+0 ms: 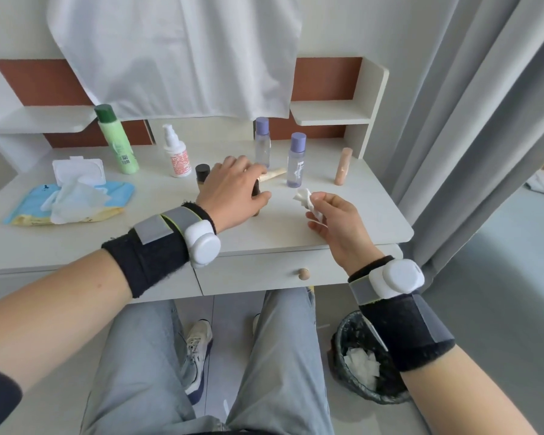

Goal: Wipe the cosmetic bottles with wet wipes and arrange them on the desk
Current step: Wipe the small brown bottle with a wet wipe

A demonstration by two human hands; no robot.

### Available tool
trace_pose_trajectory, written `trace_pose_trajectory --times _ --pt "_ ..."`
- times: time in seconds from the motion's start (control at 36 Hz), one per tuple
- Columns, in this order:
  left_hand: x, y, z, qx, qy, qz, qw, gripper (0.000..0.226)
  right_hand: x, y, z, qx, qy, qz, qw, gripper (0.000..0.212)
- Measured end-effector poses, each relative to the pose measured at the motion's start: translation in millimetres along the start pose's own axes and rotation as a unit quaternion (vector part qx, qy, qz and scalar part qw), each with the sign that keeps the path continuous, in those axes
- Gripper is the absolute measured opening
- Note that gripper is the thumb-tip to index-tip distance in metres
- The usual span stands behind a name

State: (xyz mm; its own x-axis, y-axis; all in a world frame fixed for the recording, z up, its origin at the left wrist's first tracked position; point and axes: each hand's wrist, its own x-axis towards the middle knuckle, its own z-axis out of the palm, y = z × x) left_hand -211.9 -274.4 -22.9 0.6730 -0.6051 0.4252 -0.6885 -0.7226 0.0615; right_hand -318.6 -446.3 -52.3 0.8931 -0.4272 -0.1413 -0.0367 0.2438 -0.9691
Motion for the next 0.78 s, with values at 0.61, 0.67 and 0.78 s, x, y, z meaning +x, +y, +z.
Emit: trace_pose_trajectory --times 0.61,0.67,0.78 --pt "17 143 33 -0.334 -0.043 0.088 0.937 0.006 -40 -21 -90 0.028 0.079 -0.054 0.995 0.014" --pt "15 156 36 -0.349 -0.040 0.077 0.933 0.008 -43 -23 -99 0.041 0.104 -0.056 0.992 0.014" --pt "10 191 44 -0.382 -0.071 0.061 0.919 0.015 -58 -20 -125 0.096 0.157 -0.063 0.981 0.016"
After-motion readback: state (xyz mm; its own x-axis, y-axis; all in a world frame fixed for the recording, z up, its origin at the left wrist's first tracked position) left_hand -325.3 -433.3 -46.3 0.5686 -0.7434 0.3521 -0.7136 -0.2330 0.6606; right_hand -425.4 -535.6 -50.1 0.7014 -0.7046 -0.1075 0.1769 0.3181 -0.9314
